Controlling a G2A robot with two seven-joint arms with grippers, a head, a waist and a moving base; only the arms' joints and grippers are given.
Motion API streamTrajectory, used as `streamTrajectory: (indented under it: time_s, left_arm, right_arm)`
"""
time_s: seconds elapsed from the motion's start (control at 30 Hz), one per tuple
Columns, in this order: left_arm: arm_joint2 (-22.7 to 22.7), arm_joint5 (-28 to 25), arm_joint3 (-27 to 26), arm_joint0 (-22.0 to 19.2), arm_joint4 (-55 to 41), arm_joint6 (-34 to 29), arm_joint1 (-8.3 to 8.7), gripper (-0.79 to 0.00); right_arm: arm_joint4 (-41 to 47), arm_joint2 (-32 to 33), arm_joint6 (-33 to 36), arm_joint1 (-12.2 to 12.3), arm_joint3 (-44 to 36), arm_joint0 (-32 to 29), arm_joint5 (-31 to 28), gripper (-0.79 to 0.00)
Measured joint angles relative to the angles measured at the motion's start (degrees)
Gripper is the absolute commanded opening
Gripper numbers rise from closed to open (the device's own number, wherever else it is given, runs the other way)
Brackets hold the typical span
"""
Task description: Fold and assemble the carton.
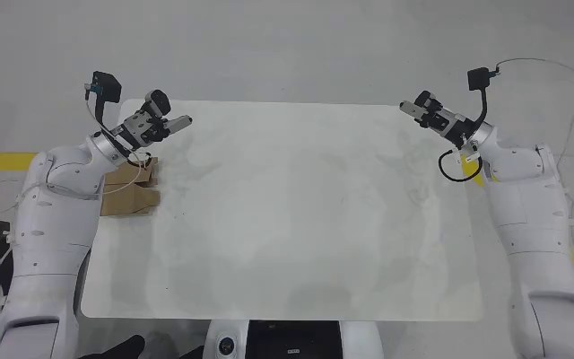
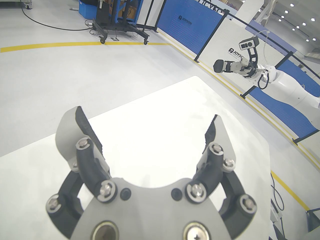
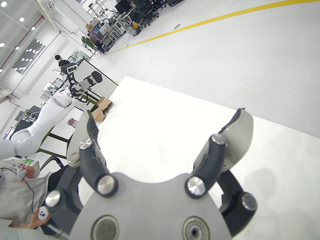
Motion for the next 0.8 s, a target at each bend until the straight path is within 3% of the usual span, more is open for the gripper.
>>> streamTrajectory:
  time_s: [0.5, 0.67, 0.8]
  left_arm:
    - [0.06, 1.73, -1.14, 1.31, -3.49, -0.08, -0.05, 0.000]
    - [-1.53, 5.89, -1.94, 2.72, -15.21, -7.70, 0.66, 0.000]
    - [-5.06, 13.11, -1.18, 3.30, -26.69, -19.17, 1.93, 0.000]
  right_arm:
    - [0.00, 0.00, 0.00, 0.00, 0.00, 0.00, 0.00, 0.000]
    - [0.00, 0.00, 0.00, 0.00, 0.00, 0.00, 0.00, 0.000]
    - [0.00, 0.00, 0.00, 0.00, 0.00, 0.00, 0.00, 0.000]
